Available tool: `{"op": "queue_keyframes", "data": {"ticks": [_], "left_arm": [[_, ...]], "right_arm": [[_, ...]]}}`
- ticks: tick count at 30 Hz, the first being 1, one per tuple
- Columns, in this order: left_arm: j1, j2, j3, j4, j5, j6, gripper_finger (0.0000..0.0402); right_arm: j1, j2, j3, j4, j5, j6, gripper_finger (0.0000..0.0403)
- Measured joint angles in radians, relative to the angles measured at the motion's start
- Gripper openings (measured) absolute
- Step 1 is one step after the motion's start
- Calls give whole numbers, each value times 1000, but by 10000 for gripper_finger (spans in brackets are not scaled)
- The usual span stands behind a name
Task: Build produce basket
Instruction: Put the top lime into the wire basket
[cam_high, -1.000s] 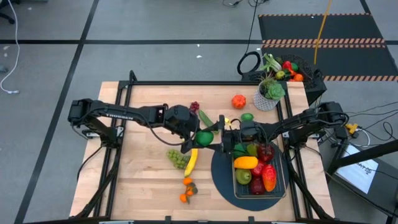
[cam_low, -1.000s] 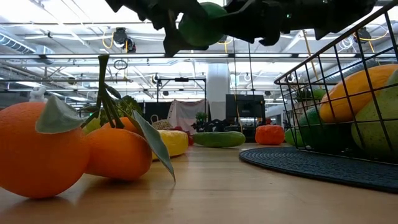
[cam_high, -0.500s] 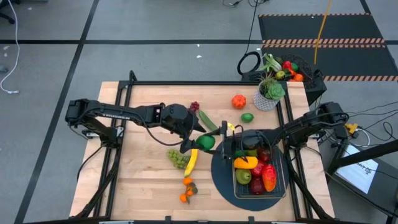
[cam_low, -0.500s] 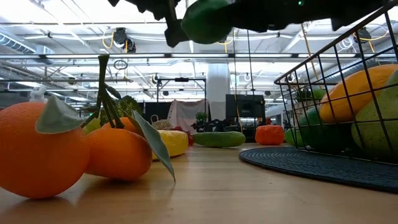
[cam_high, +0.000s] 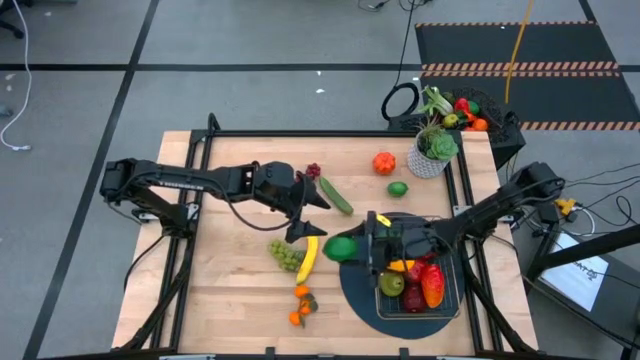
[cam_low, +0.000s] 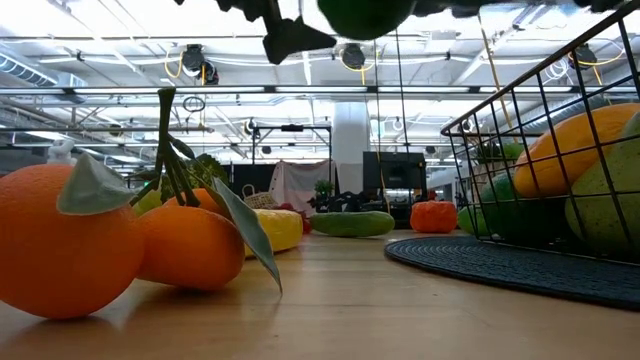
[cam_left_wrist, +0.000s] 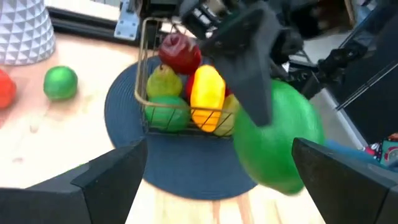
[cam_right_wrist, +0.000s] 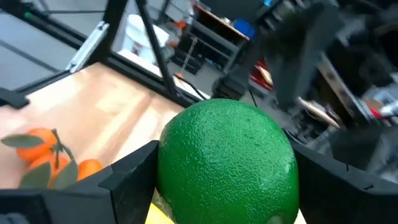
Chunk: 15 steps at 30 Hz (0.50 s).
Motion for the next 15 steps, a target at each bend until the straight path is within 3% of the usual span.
{"op": "queue_keyframes", "data": {"ticks": [15], "left_arm": [[-9,-30,0,-46,-18,31,399]], "right_arm": [[237,-197,0,-382,328,360,307]]}}
